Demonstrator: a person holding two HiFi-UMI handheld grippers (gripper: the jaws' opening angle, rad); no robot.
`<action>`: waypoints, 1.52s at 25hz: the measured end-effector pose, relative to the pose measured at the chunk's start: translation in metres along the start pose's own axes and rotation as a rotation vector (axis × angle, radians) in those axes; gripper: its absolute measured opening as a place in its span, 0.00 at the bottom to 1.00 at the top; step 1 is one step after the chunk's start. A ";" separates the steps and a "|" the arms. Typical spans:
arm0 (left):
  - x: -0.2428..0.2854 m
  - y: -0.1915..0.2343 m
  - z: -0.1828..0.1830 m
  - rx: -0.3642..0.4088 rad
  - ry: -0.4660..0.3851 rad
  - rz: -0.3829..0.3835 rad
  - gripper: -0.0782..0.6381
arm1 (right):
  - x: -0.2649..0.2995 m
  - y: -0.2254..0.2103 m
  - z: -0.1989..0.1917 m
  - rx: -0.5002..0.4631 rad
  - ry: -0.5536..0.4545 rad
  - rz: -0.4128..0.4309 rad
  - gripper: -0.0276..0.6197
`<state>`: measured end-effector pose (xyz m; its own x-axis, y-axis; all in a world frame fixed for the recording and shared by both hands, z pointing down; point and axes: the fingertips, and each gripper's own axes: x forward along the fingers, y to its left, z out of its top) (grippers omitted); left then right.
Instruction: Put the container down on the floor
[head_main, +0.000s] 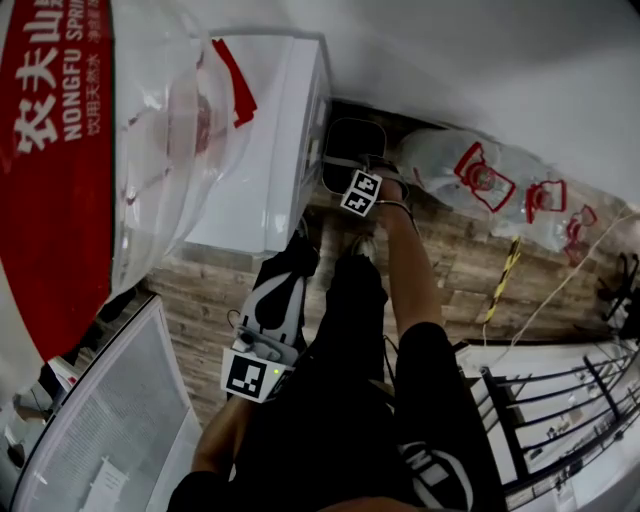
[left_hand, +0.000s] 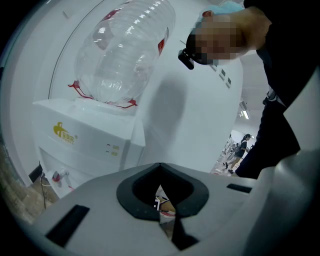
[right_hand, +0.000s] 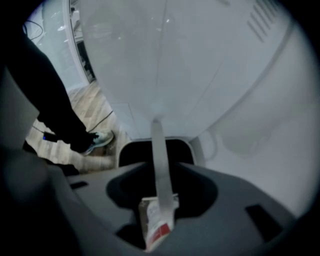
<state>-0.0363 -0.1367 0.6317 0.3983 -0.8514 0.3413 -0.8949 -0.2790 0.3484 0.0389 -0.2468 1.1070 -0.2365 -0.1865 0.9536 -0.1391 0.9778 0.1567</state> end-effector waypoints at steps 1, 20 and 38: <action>-0.002 -0.003 0.002 -0.003 0.013 -0.001 0.15 | -0.008 -0.002 0.001 0.014 -0.008 -0.011 0.29; -0.038 -0.080 0.115 0.057 -0.048 0.006 0.15 | -0.296 -0.035 0.042 0.662 -0.191 -0.051 0.11; -0.059 -0.083 0.229 0.149 -0.154 -0.038 0.15 | -0.616 -0.070 0.103 1.028 -0.708 -0.246 0.10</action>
<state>-0.0313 -0.1649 0.3831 0.4067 -0.8938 0.1889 -0.9044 -0.3647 0.2215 0.0957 -0.2102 0.4825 -0.5138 -0.6725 0.5327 -0.8559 0.4446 -0.2643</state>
